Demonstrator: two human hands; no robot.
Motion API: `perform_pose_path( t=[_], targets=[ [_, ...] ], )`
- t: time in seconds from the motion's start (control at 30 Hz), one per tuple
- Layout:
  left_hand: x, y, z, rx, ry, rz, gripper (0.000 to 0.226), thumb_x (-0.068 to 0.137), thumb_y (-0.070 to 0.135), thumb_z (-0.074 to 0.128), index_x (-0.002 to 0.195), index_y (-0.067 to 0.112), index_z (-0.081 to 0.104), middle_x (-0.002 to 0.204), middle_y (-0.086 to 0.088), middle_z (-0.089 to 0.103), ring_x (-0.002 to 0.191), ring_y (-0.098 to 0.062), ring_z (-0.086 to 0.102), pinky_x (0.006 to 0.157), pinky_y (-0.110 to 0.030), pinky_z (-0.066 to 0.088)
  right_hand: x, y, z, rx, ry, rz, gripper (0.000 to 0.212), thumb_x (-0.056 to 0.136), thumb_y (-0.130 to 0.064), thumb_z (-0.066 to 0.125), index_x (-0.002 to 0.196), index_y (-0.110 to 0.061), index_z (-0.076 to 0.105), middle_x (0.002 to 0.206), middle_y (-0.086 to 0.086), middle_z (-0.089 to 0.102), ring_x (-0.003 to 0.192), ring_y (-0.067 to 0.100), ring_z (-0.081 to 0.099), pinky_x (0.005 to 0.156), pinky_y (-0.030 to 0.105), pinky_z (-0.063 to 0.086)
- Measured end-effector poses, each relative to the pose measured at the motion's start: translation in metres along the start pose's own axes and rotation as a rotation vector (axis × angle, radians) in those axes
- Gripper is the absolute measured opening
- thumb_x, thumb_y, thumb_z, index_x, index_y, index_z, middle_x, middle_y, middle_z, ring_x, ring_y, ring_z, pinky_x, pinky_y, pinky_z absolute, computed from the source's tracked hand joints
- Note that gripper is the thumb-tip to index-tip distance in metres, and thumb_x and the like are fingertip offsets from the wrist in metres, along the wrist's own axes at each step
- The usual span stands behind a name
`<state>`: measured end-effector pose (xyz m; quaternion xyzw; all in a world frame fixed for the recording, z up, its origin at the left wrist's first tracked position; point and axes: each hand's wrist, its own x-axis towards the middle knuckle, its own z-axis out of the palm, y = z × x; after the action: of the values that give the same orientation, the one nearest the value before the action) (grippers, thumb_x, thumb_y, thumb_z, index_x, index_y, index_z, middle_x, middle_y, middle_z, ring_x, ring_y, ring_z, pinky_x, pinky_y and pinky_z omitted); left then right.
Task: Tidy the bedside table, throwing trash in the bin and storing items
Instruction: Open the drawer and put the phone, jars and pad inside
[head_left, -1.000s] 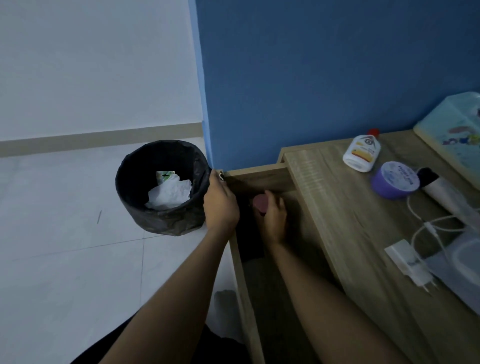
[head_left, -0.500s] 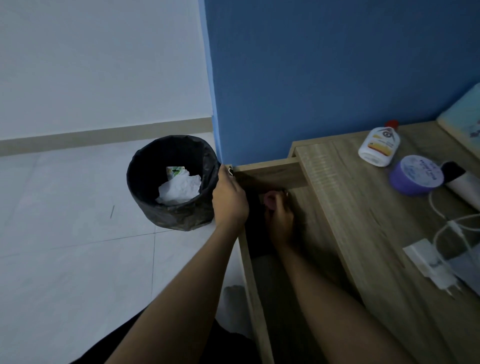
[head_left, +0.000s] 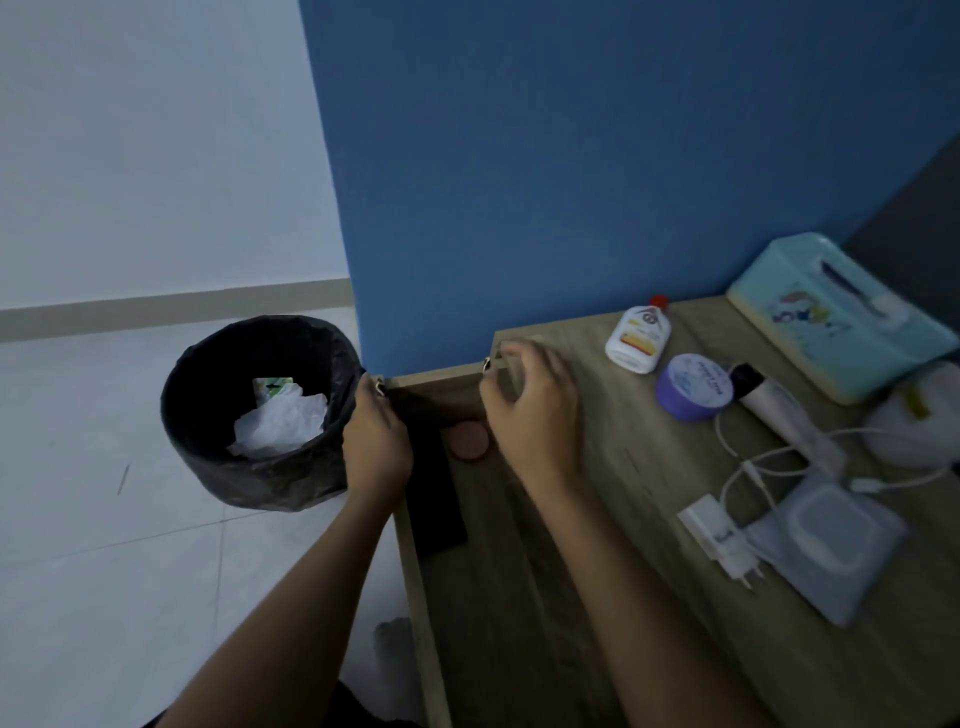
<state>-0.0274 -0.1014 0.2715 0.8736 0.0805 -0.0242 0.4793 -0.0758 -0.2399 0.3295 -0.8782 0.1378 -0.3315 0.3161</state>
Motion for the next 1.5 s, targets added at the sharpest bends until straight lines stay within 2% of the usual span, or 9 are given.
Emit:
perform_pose_path(
  t=[0.27,0.43,0.6,0.7,0.83,1.0,1.23,1.4,1.5],
  targets=[
    [-0.001,0.002,0.002,-0.008,0.000,-0.013,0.042,0.102,0.028,0.025,0.143,0.020,0.031,0.135,-0.020,0.054,0.120,-0.039,0.053,0.097,-0.048,0.043,0.048,0.088,-0.090,-0.296,-0.006,0.056,0.070,0.072,-0.047,0.065,0.129,-0.009,0.050,0.125,0.014,0.057,0.118,0.032,0.051,0.101,0.046,0.040],
    [0.000,0.000,-0.001,-0.018,-0.002,-0.021,0.043,0.102,0.031,0.024,0.143,0.021,0.031,0.136,-0.018,0.053,0.122,-0.038,0.052,0.100,-0.049,0.041,0.030,0.123,-0.110,-0.399,-0.109,0.286,0.085,0.076,-0.043,0.074,0.144,-0.016,0.030,0.145,0.011,0.041,0.135,0.030,0.036,0.110,0.053,0.028],
    [-0.003,0.002,-0.002,-0.009,0.010,-0.009,0.040,0.102,0.028,0.024,0.139,0.020,0.035,0.133,-0.019,0.055,0.120,-0.038,0.053,0.097,-0.047,0.042,0.023,0.134,-0.110,-0.378,-0.098,0.354,0.085,0.076,-0.038,0.075,0.145,-0.020,0.029,0.146,0.011,0.040,0.134,0.033,0.037,0.104,0.058,0.039],
    [-0.002,0.001,-0.002,-0.008,0.011,-0.008,0.040,0.102,0.028,0.024,0.139,0.019,0.035,0.132,-0.020,0.055,0.118,-0.039,0.054,0.096,-0.048,0.043,0.025,0.128,-0.110,-0.350,-0.071,0.363,0.083,0.075,-0.035,0.077,0.143,-0.019,0.032,0.142,0.012,0.044,0.130,0.033,0.040,0.100,0.054,0.043],
    [-0.002,0.001,-0.002,-0.008,0.016,0.017,0.041,0.101,0.028,0.025,0.139,0.018,0.036,0.130,-0.019,0.057,0.116,-0.039,0.055,0.095,-0.047,0.044,0.029,0.096,-0.106,-0.259,-0.022,0.267,0.079,0.072,-0.033,0.079,0.139,-0.017,0.040,0.133,0.009,0.051,0.124,0.026,0.046,0.088,0.029,0.036],
    [-0.002,0.004,0.000,-0.001,-0.005,-0.004,0.044,0.102,0.027,0.024,0.144,0.017,0.030,0.137,-0.017,0.053,0.122,-0.036,0.053,0.098,-0.046,0.043,0.016,0.021,-0.077,0.024,-0.049,0.171,0.075,0.073,-0.030,0.079,0.138,-0.024,0.042,0.133,-0.001,0.049,0.122,0.013,0.047,0.090,0.018,0.036],
    [-0.002,0.004,0.001,0.018,0.022,-0.017,0.043,0.101,0.024,0.028,0.143,0.015,0.033,0.133,-0.020,0.056,0.119,-0.038,0.055,0.098,-0.048,0.045,-0.055,-0.019,-0.012,0.077,-0.292,0.171,0.078,0.075,-0.028,0.076,0.142,-0.024,0.037,0.137,0.002,0.042,0.126,0.015,0.042,0.094,0.026,0.048],
    [-0.002,0.004,0.002,0.014,0.026,-0.006,0.042,0.101,0.023,0.027,0.143,0.016,0.032,0.132,-0.020,0.057,0.117,-0.039,0.056,0.096,-0.046,0.045,-0.103,0.009,0.012,-0.021,-0.384,0.317,0.085,0.077,-0.026,0.076,0.147,-0.027,0.027,0.148,0.004,0.031,0.136,0.017,0.034,0.103,0.025,0.038],
    [-0.003,0.003,0.001,0.012,0.026,0.003,0.042,0.101,0.023,0.027,0.143,0.016,0.032,0.134,-0.020,0.055,0.119,-0.039,0.054,0.097,-0.045,0.044,-0.115,0.038,0.022,-0.086,-0.417,0.489,0.072,0.084,-0.019,0.069,0.145,-0.014,0.032,0.146,0.013,0.039,0.134,0.030,0.040,0.113,0.029,0.028]
  ],
)
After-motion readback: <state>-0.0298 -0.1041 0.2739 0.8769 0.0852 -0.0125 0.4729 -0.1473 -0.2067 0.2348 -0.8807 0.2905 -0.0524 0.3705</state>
